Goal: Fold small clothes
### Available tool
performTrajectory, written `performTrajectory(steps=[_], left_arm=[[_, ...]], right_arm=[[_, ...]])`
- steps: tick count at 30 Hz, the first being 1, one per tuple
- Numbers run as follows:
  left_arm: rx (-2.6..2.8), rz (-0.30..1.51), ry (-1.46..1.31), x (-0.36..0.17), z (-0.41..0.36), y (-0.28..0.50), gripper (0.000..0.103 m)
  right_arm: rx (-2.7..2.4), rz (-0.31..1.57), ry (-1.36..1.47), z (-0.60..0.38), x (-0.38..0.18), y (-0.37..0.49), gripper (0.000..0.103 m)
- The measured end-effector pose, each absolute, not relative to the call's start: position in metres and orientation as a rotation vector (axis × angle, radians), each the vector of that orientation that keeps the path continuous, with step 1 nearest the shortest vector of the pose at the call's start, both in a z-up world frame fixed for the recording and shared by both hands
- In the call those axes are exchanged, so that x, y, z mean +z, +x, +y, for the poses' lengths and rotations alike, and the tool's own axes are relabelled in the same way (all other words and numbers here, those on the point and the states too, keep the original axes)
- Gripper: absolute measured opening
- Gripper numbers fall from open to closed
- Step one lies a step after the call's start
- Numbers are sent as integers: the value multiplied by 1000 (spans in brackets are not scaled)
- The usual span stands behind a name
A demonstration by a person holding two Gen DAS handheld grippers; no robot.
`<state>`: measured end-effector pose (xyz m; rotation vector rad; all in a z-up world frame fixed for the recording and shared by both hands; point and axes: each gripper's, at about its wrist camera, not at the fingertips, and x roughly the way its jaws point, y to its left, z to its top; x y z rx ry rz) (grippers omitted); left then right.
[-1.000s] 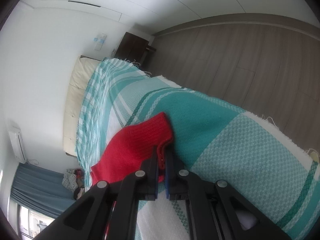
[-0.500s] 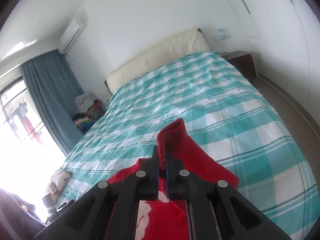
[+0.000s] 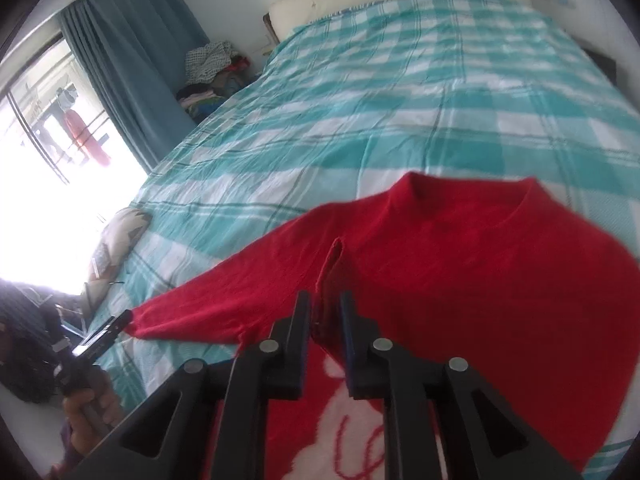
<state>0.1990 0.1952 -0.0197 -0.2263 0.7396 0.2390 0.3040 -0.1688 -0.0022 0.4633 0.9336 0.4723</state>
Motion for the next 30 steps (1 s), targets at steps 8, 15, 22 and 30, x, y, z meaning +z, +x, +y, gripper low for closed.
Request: performTrajectory(steps=[8, 15, 22, 30], left_arm=[[216, 733, -244, -17, 194, 196, 93], [139, 736, -174, -16, 170, 193, 94], [102, 763, -89, -24, 149, 194, 95], [75, 772, -1, -31, 127, 192, 95]], right_arm=[[355, 839, 520, -245, -5, 251, 54], [-3, 821, 264, -332, -16, 150, 56], [-155, 727, 230, -366, -26, 55, 64], [-260, 675, 164, -365, -32, 48, 72]])
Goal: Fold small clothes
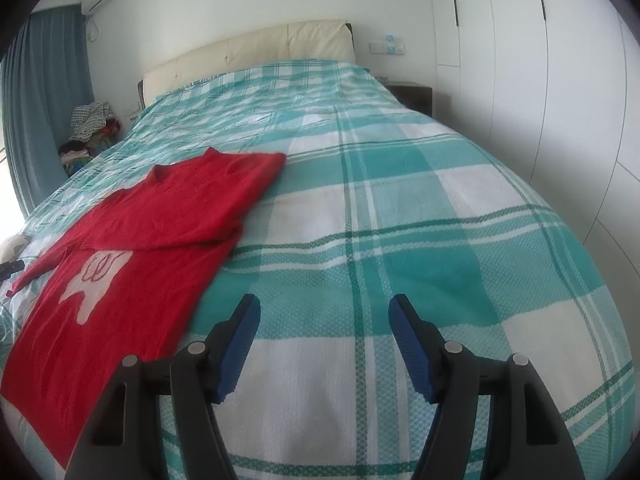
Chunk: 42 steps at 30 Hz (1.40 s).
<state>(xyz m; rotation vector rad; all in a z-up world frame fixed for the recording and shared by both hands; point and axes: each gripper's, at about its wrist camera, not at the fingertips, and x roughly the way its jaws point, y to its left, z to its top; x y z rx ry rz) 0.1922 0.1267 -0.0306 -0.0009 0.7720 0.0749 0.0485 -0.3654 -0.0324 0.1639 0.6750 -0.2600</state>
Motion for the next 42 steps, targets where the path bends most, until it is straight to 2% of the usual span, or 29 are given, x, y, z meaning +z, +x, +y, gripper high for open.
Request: performTrajectory(steps=[11, 42], left_arm=[[73, 762, -22, -26, 129, 191, 95], [91, 770, -28, -28, 134, 192, 95]], right_arm=[[-283, 772, 211, -373, -54, 51, 73], [-289, 777, 200, -368, -55, 51, 75]])
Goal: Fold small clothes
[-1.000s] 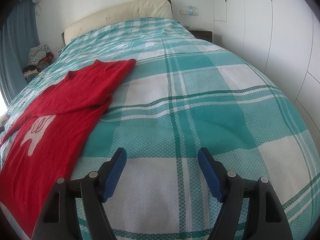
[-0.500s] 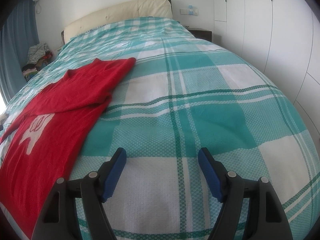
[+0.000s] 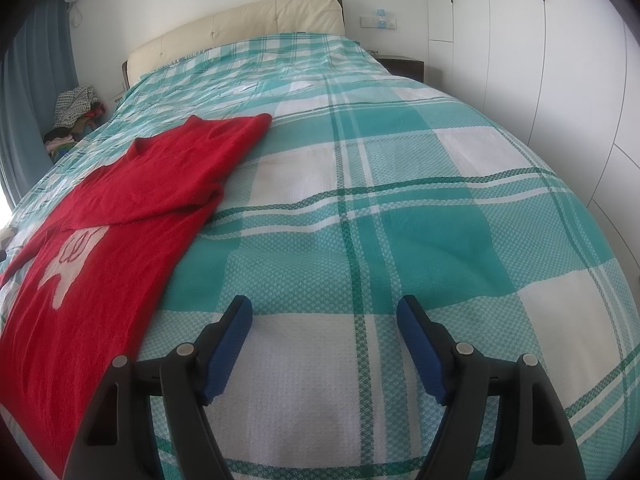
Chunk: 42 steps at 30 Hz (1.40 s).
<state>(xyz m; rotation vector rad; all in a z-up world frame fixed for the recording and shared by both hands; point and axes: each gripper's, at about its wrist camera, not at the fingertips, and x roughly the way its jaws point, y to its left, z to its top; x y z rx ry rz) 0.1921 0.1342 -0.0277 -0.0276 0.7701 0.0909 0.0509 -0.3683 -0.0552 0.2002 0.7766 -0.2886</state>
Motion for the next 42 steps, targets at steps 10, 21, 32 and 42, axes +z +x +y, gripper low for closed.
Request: performTrajectory(steps=[10, 21, 32, 42], left_arm=[[94, 770, -16, -30, 138, 190, 95], [96, 772, -12, -30, 137, 190, 95], [97, 775, -7, -31, 135, 189, 95], [99, 779, 0, -33, 136, 187, 95]], right_arm=[[-289, 777, 200, -368, -55, 51, 75], [-289, 777, 201, -369, -55, 51, 75], [-288, 777, 201, -368, -55, 51, 75], [-289, 777, 201, -369, -55, 51, 75]])
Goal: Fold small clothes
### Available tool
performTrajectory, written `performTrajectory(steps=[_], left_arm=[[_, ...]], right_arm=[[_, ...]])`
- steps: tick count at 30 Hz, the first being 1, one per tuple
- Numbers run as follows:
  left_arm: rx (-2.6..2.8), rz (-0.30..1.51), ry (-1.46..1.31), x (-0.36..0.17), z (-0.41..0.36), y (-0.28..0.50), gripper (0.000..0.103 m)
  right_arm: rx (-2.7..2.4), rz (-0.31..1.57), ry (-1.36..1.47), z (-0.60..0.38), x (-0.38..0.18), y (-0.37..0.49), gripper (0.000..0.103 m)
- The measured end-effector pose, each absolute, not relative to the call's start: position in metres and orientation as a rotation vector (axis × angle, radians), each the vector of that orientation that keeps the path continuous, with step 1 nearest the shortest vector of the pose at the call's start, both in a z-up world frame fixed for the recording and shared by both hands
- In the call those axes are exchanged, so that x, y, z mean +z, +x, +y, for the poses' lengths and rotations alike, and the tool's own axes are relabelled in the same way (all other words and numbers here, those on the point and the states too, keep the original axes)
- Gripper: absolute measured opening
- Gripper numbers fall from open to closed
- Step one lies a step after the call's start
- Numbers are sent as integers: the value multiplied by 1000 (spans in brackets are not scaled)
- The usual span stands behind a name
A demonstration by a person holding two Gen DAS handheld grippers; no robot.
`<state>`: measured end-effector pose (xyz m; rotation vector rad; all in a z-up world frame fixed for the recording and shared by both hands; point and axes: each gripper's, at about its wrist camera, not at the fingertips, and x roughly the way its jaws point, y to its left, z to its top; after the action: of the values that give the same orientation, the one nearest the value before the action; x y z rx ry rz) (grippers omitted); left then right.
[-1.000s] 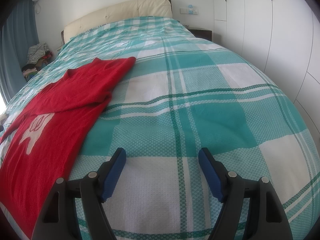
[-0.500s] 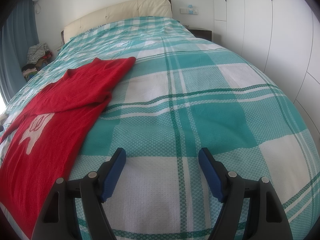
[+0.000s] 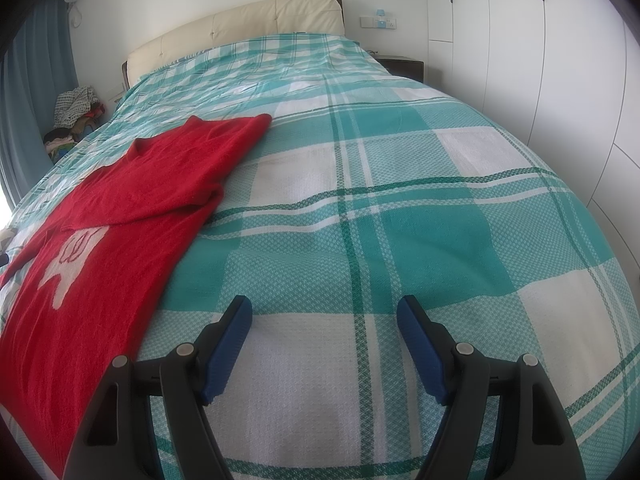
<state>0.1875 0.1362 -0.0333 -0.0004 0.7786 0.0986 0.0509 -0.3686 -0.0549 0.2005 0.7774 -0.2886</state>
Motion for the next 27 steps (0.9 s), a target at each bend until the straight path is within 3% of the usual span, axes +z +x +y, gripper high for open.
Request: performTrajectory(steps=[27], left_arm=[[99, 780, 6, -35, 134, 187, 95]], right_arm=[[-293, 777, 205, -368, -57, 52, 75]])
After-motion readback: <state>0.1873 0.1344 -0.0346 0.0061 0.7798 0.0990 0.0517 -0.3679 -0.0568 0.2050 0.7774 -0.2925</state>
